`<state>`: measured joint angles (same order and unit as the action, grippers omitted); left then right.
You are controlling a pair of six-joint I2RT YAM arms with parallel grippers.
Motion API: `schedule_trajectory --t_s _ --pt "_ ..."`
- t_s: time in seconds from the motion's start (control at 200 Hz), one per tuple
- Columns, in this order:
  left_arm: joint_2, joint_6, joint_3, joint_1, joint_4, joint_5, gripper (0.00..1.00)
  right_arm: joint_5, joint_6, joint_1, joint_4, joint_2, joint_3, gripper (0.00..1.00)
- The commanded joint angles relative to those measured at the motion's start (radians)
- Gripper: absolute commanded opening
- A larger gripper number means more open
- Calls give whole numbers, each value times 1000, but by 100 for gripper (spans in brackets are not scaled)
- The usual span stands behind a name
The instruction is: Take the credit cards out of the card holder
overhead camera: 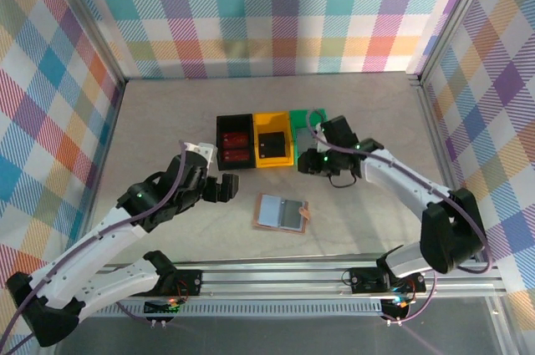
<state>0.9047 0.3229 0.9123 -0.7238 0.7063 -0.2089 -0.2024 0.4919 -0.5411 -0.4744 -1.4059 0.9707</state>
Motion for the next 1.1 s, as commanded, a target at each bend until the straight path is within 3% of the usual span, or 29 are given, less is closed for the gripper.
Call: schedule_trajectory --t_s 0.0,0.215,0.595,0.83,1.095 --pt "78 72 64 6 78 83 100 -24 98 -72 44 110 -123 29" --pt "160 198 13 -3 31 236 97 -22 265 -180 151 237 -295 25" --pt "275 297 -56 -90 -31 213 96 90 424 -384 234 119 -310 26" --pt "365 335 -58 -157 -61 184 95 138 462 -392 172 -1 -270 25" --pt "459 352 -56 -184 -69 187 95 245 470 -389 108 54 -295 26"
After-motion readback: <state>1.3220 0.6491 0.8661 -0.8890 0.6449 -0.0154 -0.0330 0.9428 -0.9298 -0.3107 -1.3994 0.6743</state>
